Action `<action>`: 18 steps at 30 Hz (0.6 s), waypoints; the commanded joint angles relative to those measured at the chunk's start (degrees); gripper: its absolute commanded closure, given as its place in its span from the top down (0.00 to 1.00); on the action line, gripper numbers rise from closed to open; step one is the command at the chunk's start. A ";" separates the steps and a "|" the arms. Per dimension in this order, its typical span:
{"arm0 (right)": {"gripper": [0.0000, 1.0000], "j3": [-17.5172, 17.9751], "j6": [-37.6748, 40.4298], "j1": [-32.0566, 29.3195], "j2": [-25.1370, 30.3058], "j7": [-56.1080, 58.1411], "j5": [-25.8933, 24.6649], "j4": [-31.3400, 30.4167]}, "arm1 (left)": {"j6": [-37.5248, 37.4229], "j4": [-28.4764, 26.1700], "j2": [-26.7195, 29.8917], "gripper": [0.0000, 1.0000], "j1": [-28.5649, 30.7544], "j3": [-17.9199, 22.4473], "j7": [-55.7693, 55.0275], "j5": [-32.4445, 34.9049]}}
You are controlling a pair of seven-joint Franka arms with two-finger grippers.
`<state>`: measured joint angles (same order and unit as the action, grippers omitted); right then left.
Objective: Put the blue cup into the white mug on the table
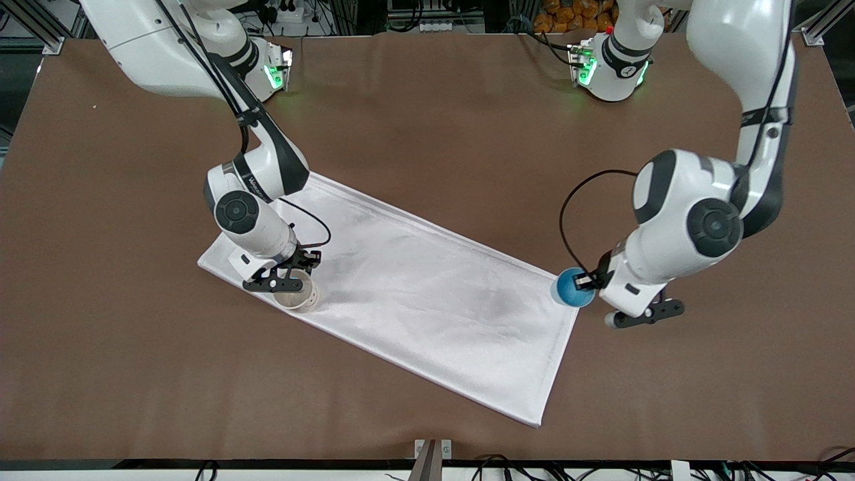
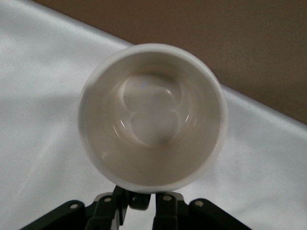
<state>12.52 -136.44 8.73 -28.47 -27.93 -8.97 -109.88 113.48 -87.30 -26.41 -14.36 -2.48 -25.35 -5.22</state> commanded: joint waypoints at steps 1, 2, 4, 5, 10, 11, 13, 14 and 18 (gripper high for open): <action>0.00 0.57 0.56 -0.21 0.96 -1.60 -0.88 1.15 | 0.51 -10.33 8.12 0.00 1.26 -0.16 4.25 1.35; 0.00 0.57 0.65 -0.12 1.49 -1.61 -0.70 1.42 | 0.60 -11.74 9.17 0.00 1.26 -0.07 4.69 1.44; 0.00 0.83 1.53 0.32 2.19 -2.13 -0.70 1.94 | 0.77 -14.46 11.37 0.00 1.35 -0.07 5.31 2.66; 0.00 0.92 2.23 0.67 2.54 -2.57 -0.70 2.47 | 1.21 -16.13 12.77 0.00 1.35 -0.16 5.48 3.80; 0.00 2.50 8.29 2.78 3.16 -5.73 -0.53 7.38 | 4.46 -23.96 18.93 0.00 1.44 -0.16 5.57 5.39; 0.00 3.03 9.34 3.30 3.16 -7.04 -0.53 8.53 | 4.99 -25.45 20.16 0.00 1.44 -0.16 5.75 5.65; 0.00 3.99 10.32 4.53 3.07 -9.85 -0.44 10.11 | 5.60 -27.39 21.57 0.00 1.53 -0.16 6.01 5.74; 0.00 4.26 10.41 5.50 3.07 -11.52 -0.44 10.82 | 5.87 -28.18 22.19 0.00 1.61 -0.16 6.27 5.74; 0.00 5.40 10.23 9.01 2.55 -16.71 -0.26 12.31 | 6.05 -29.42 23.42 0.00 2.32 -0.33 6.36 5.83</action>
<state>16.55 -127.29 13.90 -25.68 -37.95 -8.96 -99.87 117.47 -111.35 -7.56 -12.78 -2.56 -20.18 -0.94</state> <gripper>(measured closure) 0.806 0.960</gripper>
